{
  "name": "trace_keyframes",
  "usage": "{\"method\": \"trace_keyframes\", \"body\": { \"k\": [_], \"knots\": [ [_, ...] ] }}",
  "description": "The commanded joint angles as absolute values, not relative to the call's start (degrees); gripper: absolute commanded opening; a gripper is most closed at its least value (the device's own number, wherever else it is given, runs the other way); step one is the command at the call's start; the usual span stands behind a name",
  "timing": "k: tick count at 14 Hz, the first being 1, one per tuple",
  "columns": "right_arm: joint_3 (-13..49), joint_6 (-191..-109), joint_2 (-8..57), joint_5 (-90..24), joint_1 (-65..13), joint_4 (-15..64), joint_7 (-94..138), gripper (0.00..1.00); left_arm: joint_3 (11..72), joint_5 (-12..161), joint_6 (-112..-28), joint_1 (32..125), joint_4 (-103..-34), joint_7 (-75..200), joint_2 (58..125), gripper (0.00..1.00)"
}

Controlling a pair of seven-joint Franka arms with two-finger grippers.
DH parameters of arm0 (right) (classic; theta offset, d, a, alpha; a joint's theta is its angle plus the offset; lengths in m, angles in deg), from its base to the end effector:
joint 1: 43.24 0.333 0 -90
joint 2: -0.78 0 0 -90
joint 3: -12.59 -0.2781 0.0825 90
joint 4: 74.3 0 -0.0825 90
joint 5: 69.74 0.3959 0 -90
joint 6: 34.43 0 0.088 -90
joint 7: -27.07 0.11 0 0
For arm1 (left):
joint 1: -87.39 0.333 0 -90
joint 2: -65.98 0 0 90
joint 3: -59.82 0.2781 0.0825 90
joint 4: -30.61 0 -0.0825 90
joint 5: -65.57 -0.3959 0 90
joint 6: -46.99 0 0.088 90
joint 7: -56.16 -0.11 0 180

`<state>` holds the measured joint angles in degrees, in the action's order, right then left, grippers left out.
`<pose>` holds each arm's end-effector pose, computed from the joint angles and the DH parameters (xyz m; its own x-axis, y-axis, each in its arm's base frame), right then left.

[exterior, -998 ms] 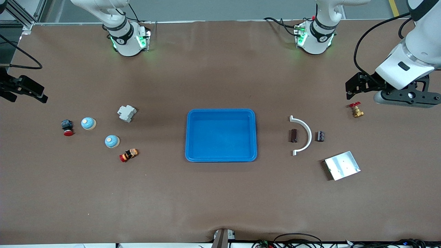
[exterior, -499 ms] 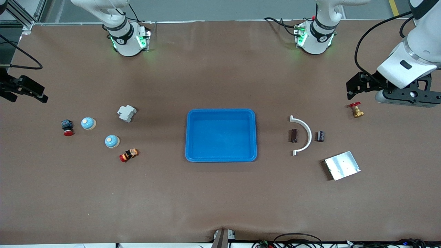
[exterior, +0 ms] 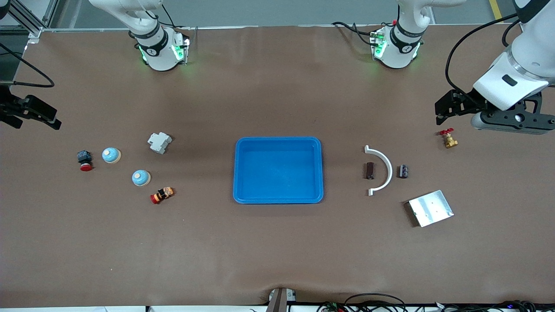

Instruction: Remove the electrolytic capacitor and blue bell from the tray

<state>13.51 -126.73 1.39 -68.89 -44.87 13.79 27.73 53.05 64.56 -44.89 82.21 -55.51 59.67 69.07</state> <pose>0.5736 -0.0239 0.5974 0.9964 -0.0565 0.0626 -0.0556 -0.9983 -0.0154 0.5731 -0.1176 0.5886 0.9880 -0.1467 0.0476 -0.1464 -0.9892 -0.0084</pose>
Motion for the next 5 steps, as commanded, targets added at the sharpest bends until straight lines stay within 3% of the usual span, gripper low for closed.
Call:
{"method": "trace_keyframes", "body": {
  "k": [1, 5],
  "knots": [
    [13.4, -126.9, 1.0, -68.9, -45.0, 14.1, 27.2, 1.00, 52.7, 63.9, -44.9, 82.4, -55.0, 60.1, 68.9, 1.00],
    [13.4, -126.9, 1.0, -68.8, -45.0, 14.1, 27.2, 1.00, 52.7, 63.6, -44.9, 82.2, -55.0, 60.2, 68.9, 1.00]
  ]
}}
